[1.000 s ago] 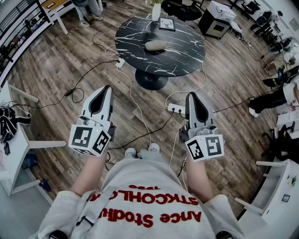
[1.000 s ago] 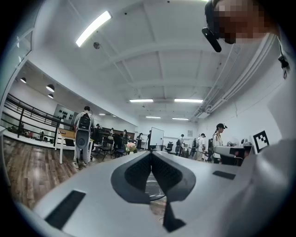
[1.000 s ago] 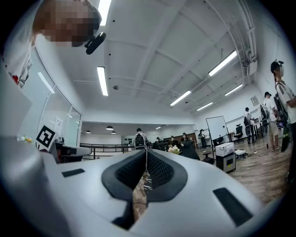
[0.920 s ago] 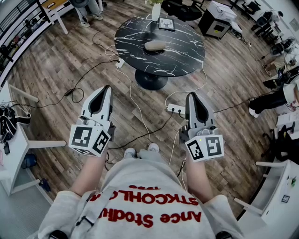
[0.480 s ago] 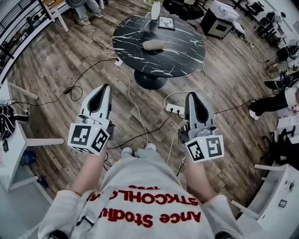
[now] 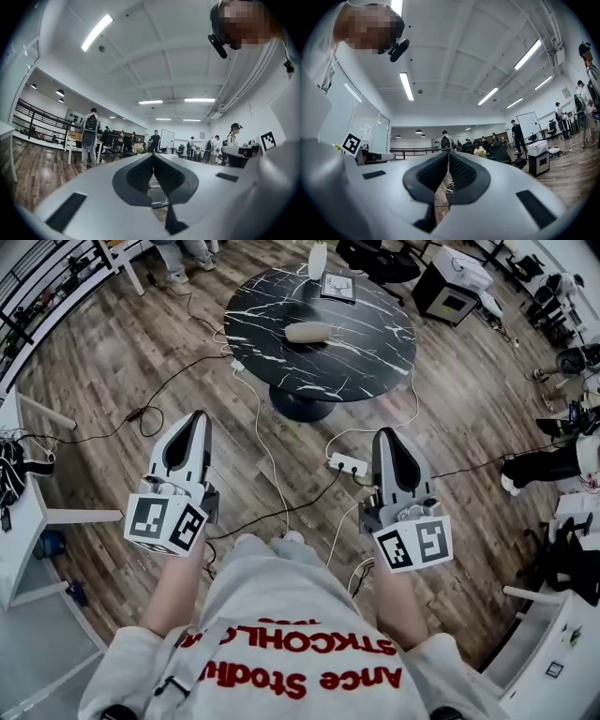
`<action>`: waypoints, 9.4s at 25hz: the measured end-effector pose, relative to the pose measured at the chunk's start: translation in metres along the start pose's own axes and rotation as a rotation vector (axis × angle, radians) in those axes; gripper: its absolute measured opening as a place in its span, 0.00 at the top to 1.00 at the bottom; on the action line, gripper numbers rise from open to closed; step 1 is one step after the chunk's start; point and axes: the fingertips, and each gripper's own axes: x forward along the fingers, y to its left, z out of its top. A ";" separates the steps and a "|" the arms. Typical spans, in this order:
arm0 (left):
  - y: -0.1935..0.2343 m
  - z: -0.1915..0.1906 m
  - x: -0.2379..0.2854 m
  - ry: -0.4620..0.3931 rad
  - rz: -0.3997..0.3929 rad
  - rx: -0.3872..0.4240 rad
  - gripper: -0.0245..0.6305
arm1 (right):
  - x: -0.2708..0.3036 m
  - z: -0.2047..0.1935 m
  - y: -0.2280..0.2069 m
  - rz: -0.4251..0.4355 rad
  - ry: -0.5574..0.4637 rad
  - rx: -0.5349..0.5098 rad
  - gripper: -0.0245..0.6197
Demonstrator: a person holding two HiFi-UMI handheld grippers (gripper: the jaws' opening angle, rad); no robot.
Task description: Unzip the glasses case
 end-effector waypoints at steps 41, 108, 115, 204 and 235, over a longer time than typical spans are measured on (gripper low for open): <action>0.122 -0.037 0.400 0.051 -0.149 -0.141 0.95 | 0.356 -0.028 -0.207 -0.034 0.008 0.001 0.93; 0.062 -0.407 0.543 1.173 -0.827 0.061 0.51 | 0.401 -0.444 -0.298 0.725 1.152 -0.445 0.88; 0.061 -0.407 0.542 1.185 -0.836 0.056 0.50 | 0.395 -0.439 -0.290 0.614 1.112 -0.326 0.90; 0.110 -0.399 0.525 1.108 -0.437 -0.551 0.59 | 0.366 -0.449 -0.164 0.671 1.072 -0.170 0.94; 0.081 -0.377 0.526 1.075 -0.553 -0.203 0.95 | 0.368 -0.439 -0.237 0.558 1.100 -0.256 0.83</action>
